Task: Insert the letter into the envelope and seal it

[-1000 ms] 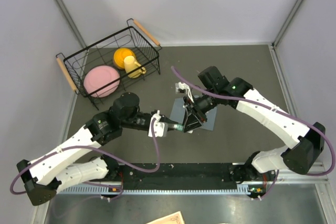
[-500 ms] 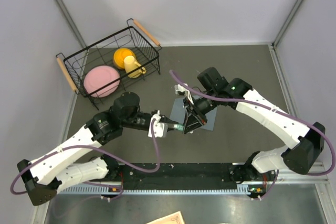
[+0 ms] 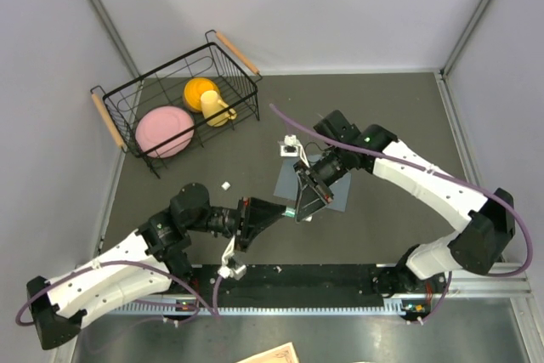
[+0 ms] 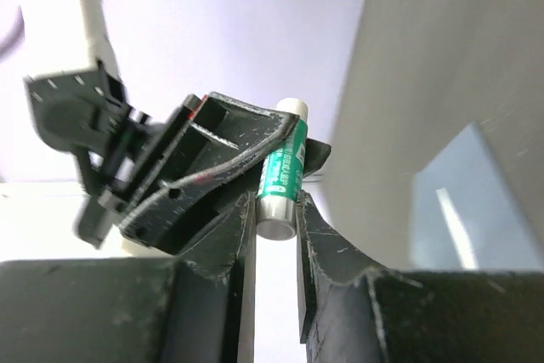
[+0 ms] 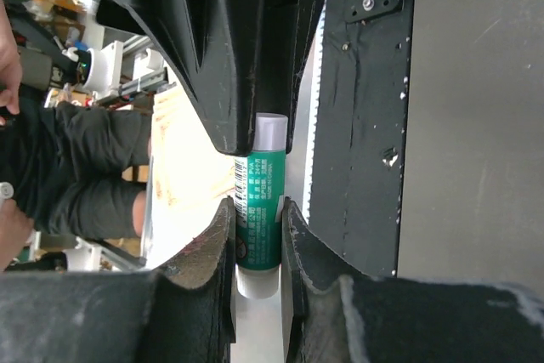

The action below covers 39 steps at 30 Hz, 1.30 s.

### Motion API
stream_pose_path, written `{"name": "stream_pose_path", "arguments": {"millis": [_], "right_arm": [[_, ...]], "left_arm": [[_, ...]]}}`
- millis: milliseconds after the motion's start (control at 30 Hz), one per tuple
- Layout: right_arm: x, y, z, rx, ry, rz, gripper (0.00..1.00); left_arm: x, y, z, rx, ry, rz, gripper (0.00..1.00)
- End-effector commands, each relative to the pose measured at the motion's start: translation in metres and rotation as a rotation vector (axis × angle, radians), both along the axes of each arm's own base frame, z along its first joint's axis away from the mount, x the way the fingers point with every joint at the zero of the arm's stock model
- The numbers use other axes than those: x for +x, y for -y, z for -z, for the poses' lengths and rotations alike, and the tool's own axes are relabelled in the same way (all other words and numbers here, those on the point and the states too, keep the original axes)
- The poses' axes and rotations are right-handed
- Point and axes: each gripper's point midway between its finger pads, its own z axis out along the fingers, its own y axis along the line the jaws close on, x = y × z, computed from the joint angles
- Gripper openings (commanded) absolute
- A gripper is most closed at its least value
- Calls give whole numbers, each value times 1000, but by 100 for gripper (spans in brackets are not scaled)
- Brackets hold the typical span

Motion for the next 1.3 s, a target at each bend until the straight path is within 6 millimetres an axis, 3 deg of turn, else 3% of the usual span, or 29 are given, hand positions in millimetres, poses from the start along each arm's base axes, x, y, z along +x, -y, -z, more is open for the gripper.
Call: {"name": "stream_pose_path", "arguments": {"millis": [0,67,100,133,200,233,267,300,333,400,433,467,500,533,600,633,667,733,833,1033,1267], "right_arm": [[-22,-3,-42,147,-123,-108,0],[-18,-4,-43,143,-86,-91,0],[-17,-3,-45,146,-61,-81,0],[-14,-2,-45,148,-27,-69,0],[-1,-1,-44,135,68,-16,0],[3,2,-47,149,132,-4,0],[14,3,-46,134,203,39,0],[19,5,-48,137,260,53,0],[29,9,-48,137,384,76,0],[38,14,-51,140,508,93,0],[50,18,-49,122,605,109,0],[55,21,-54,127,674,127,0],[60,23,-55,123,719,142,0],[70,26,-55,102,790,163,0],[78,28,-64,115,901,193,0],[91,32,-65,82,991,221,0],[96,33,-64,69,1032,236,0],[108,35,-74,53,1156,279,0],[115,35,-75,16,1272,281,0],[110,30,-59,-52,1382,207,0],[106,20,-53,-69,1397,151,0]], "left_arm": [[18,2,-6,-114,532,-46,22],[13,-4,-5,-100,499,-42,53],[10,-8,-4,-74,442,-39,64],[7,-15,0,-8,265,-52,76],[2,-27,1,59,95,-81,76],[-2,-32,-15,60,-51,-110,76],[-5,-38,-3,127,-189,-137,76],[-5,-41,-3,146,-289,-176,76],[-8,-44,-11,145,-489,-225,76],[-4,-45,-3,189,-731,-307,74],[-14,-44,-12,176,-945,-302,73],[-10,-37,-22,146,-1048,-292,70],[7,-41,-28,86,-1167,-346,67],[3,-39,-33,74,-1442,-352,65],[34,-39,-42,-24,-1673,-388,62],[35,-36,-46,-39,-1875,-379,62],[40,-32,-47,-47,-1960,-373,62],[46,-27,-63,-107,-2106,-321,64],[59,-23,-69,-194,-2268,-348,66],[75,-19,-63,-252,-2417,-398,67],[79,-7,-47,-212,-2460,-429,63]]}}
